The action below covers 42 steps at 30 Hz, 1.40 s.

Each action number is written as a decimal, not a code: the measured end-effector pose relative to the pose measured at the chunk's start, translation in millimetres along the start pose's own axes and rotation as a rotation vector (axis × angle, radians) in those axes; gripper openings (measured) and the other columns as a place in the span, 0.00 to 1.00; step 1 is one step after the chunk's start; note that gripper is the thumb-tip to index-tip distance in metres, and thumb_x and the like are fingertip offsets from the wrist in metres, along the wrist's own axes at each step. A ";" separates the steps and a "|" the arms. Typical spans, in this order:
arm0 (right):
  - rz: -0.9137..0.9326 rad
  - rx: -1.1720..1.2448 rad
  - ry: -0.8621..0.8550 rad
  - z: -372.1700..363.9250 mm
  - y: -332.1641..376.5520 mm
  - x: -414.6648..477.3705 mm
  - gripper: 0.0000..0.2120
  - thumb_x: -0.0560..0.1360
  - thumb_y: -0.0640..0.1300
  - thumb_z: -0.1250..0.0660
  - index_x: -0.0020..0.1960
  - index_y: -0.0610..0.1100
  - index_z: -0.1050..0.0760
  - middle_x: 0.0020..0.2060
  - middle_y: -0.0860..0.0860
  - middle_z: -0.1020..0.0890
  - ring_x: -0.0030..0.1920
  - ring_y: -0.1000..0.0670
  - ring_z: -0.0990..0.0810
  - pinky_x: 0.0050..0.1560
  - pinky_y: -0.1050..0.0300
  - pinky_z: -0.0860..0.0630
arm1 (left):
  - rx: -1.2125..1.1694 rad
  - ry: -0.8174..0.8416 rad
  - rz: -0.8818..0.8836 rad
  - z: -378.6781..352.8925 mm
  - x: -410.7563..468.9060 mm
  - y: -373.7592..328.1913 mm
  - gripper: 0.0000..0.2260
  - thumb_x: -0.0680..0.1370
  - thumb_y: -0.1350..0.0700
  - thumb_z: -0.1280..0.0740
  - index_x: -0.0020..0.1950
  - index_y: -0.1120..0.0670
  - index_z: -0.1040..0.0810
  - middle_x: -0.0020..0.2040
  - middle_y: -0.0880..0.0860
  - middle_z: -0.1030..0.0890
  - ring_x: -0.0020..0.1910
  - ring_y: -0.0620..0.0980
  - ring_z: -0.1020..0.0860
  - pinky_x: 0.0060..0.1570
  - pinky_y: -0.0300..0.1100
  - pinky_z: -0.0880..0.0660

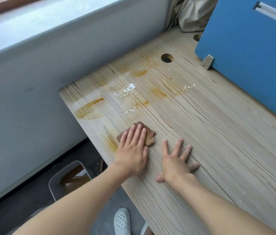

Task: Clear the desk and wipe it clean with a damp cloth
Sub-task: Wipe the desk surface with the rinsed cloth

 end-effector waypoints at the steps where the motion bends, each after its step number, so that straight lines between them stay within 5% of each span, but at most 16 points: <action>1: 0.001 0.005 -0.005 0.5 0.0 0.1 0.63 0.69 0.55 0.22 0.78 0.55 0.72 0.74 0.37 0.75 0.75 0.28 0.71 0.66 0.17 0.46 | 0.006 0.007 -0.050 -4.4 -10.4 -7.8 0.28 0.84 0.42 0.60 0.80 0.50 0.67 0.78 0.49 0.70 0.75 0.48 0.74 0.76 0.50 0.69; 5: 0.002 -0.007 -0.028 1.1 -0.1 -1.8 0.63 0.69 0.57 0.22 0.78 0.56 0.72 0.74 0.38 0.75 0.75 0.29 0.70 0.66 0.18 0.45 | 0.027 0.017 -0.150 -7.5 -20.2 6.0 0.29 0.81 0.41 0.66 0.81 0.49 0.64 0.80 0.47 0.67 0.76 0.45 0.71 0.77 0.49 0.64; 10: -0.002 -0.013 -0.031 1.0 -0.6 -1.8 0.63 0.69 0.57 0.22 0.78 0.56 0.72 0.74 0.38 0.76 0.75 0.29 0.71 0.66 0.19 0.45 | -0.033 -0.032 0.050 7.0 -5.4 29.7 0.28 0.84 0.43 0.60 0.80 0.50 0.65 0.79 0.49 0.68 0.76 0.48 0.71 0.74 0.46 0.72; 15: -0.006 -0.066 -0.051 3.7 -0.4 -4.5 0.63 0.69 0.60 0.23 0.78 0.53 0.72 0.76 0.36 0.72 0.76 0.28 0.66 0.70 0.22 0.46 | 0.041 0.016 -0.143 -9.9 -38.3 20.6 0.29 0.81 0.40 0.66 0.80 0.48 0.65 0.79 0.47 0.67 0.77 0.46 0.71 0.78 0.50 0.64; 20: 0.118 -0.193 -0.145 4.7 10.6 -14.9 0.59 0.71 0.59 0.25 0.81 0.45 0.66 0.79 0.40 0.65 0.78 0.34 0.66 0.74 0.26 0.52 | -0.028 -0.043 0.051 4.4 -20.9 52.5 0.32 0.78 0.39 0.70 0.80 0.49 0.64 0.80 0.48 0.67 0.77 0.47 0.71 0.75 0.47 0.70; 22: 0.130 -0.149 -0.099 2.6 16.2 -14.2 0.56 0.73 0.56 0.25 0.81 0.44 0.64 0.79 0.41 0.65 0.79 0.34 0.65 0.74 0.27 0.50 | -0.007 -0.041 0.029 -2.7 -31.2 41.2 0.32 0.77 0.39 0.70 0.80 0.50 0.65 0.79 0.48 0.68 0.77 0.48 0.71 0.76 0.49 0.69; 26: 0.142 -0.091 -0.058 9.0 36.2 -10.3 0.61 0.68 0.64 0.24 0.80 0.49 0.66 0.79 0.41 0.67 0.78 0.35 0.66 0.72 0.25 0.50 | 0.038 -0.024 -0.111 -6.7 -45.6 50.2 0.29 0.81 0.40 0.67 0.81 0.48 0.63 0.80 0.47 0.65 0.77 0.45 0.70 0.78 0.49 0.64; 31: 0.124 -0.107 -0.025 -5.1 57.4 -8.0 0.64 0.68 0.63 0.24 0.79 0.52 0.72 0.75 0.42 0.76 0.76 0.31 0.71 0.67 0.18 0.47 | -0.001 -0.072 0.043 2.7 -37.2 69.0 0.31 0.79 0.39 0.69 0.80 0.49 0.63 0.80 0.48 0.66 0.77 0.48 0.70 0.76 0.49 0.67; 37: 0.100 -0.107 -0.020 -1.9 58.6 -6.9 0.65 0.67 0.62 0.23 0.78 0.52 0.73 0.75 0.41 0.75 0.75 0.30 0.71 0.67 0.18 0.47 | 0.037 -0.056 -0.073 5.4 -42.5 87.0 0.27 0.82 0.41 0.65 0.81 0.47 0.63 0.80 0.46 0.64 0.77 0.45 0.69 0.77 0.47 0.65; 42: 0.116 -0.169 -0.065 7.8 63.2 -5.8 0.65 0.65 0.64 0.22 0.80 0.48 0.66 0.78 0.36 0.66 0.77 0.27 0.64 0.73 0.25 0.51 | 0.027 -0.066 0.037 8.8 -32.4 89.5 0.31 0.79 0.39 0.69 0.81 0.48 0.63 0.80 0.48 0.66 0.77 0.48 0.70 0.76 0.49 0.68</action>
Point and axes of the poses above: each hand's wrist, its own x-axis towards the middle knuckle, its own z-axis out of the back of the hand, y = z × x, the point moved 7 cm from there along x, towards the middle knuckle
